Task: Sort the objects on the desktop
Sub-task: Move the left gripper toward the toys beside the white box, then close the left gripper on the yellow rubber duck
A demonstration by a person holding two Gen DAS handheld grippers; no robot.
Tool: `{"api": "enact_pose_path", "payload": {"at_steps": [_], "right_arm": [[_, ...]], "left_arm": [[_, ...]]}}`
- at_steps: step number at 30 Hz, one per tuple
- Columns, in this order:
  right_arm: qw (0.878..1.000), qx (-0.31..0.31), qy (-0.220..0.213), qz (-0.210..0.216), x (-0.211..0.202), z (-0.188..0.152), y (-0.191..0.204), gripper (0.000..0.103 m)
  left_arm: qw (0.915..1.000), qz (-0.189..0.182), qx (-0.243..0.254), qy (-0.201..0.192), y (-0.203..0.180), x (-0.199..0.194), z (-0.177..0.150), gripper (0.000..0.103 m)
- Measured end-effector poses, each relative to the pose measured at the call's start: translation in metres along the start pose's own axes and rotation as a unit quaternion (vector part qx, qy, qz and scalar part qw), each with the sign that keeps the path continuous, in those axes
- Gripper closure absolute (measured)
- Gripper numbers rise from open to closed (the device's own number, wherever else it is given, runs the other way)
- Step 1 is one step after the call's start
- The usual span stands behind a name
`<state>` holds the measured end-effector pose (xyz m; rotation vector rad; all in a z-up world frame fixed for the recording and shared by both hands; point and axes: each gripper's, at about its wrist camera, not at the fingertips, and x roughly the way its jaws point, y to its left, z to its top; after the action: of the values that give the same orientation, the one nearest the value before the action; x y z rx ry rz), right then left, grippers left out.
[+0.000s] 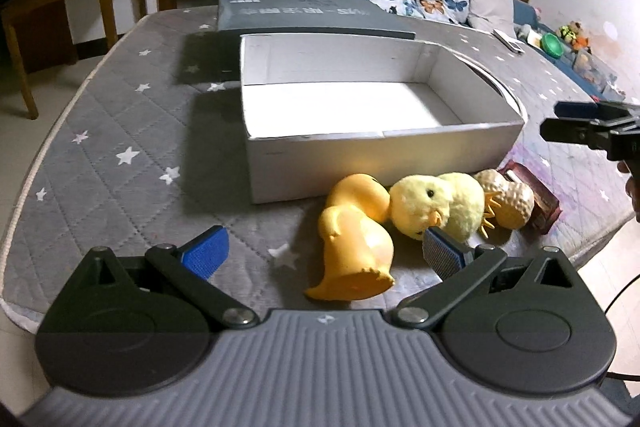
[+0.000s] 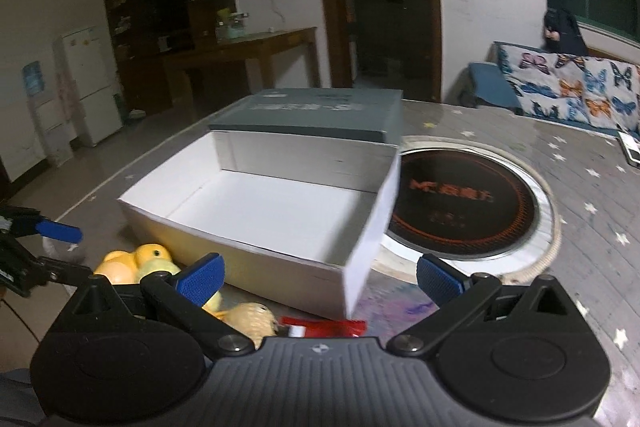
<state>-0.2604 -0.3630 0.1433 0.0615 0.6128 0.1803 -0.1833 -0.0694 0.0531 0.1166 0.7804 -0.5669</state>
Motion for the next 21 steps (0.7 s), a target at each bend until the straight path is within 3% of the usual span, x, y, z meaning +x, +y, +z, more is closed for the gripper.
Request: {"api": "enact_pose_path", "payload": {"at_steps": [13,15,19,21], "right_arm": [[0.999,-0.015,0.004,0.031,0.011,0.008,0.020,0.000],[0.999,-0.016,0.005,0.036,0.013,0.009,0.023,0.000],[0.999,-0.021,0.008,0.044,0.017,0.011,0.028,0.000],[0.999,-0.022,0.010,0.047,0.018,0.011,0.029,0.000]], "left_arm": [[0.9993,-0.012,0.012,0.032,-0.002,0.023,-0.003,0.011],[0.9991,-0.016,0.013,0.036,-0.002,0.025,-0.003,0.025],[0.9987,-0.018,0.015,0.044,-0.002,0.030,-0.003,0.028],[0.9986,-0.018,0.018,0.046,-0.001,0.031,-0.004,0.037]]}}
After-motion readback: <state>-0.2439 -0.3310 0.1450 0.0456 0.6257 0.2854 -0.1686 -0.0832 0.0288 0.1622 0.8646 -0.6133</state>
